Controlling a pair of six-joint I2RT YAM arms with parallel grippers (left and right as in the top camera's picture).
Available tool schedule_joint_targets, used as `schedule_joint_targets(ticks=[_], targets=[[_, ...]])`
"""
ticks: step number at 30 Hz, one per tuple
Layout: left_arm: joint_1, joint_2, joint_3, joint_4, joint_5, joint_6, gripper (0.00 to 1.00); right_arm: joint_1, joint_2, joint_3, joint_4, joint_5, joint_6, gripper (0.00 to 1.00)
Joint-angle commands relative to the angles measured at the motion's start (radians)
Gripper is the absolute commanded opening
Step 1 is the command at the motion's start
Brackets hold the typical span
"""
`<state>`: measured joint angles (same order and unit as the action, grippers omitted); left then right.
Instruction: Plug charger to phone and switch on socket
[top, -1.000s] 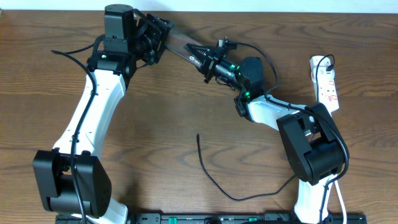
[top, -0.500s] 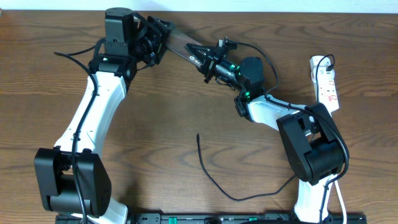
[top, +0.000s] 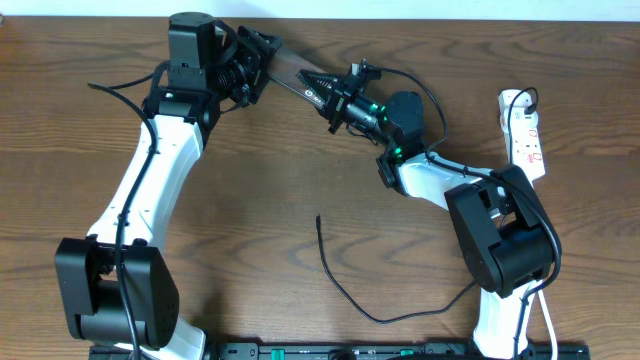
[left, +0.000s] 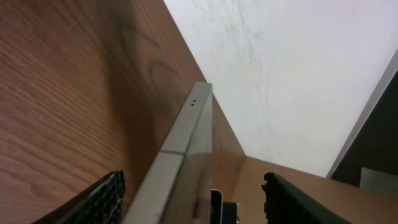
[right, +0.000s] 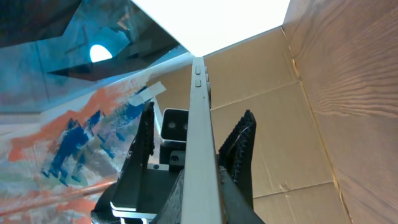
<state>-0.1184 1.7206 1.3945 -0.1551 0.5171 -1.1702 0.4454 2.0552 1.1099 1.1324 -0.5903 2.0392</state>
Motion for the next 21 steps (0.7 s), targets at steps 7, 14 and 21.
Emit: schedule_joint_targets(ticks=[7, 14, 21], targets=[[0.042, 0.013, -0.058, 0.082, 0.073, 0.006, 0.68, 0.021, 0.0, 0.011, 0.021, 0.016, 0.01, 0.01], [0.047, 0.013, -0.058, 0.114, 0.097, 0.006, 0.68, 0.021, 0.0, 0.011, 0.021, 0.016, 0.01, 0.02], [0.047, 0.013, -0.058, 0.148, 0.104, 0.006, 0.68, 0.021, 0.0, 0.011, 0.021, 0.007, 0.01, 0.01]])
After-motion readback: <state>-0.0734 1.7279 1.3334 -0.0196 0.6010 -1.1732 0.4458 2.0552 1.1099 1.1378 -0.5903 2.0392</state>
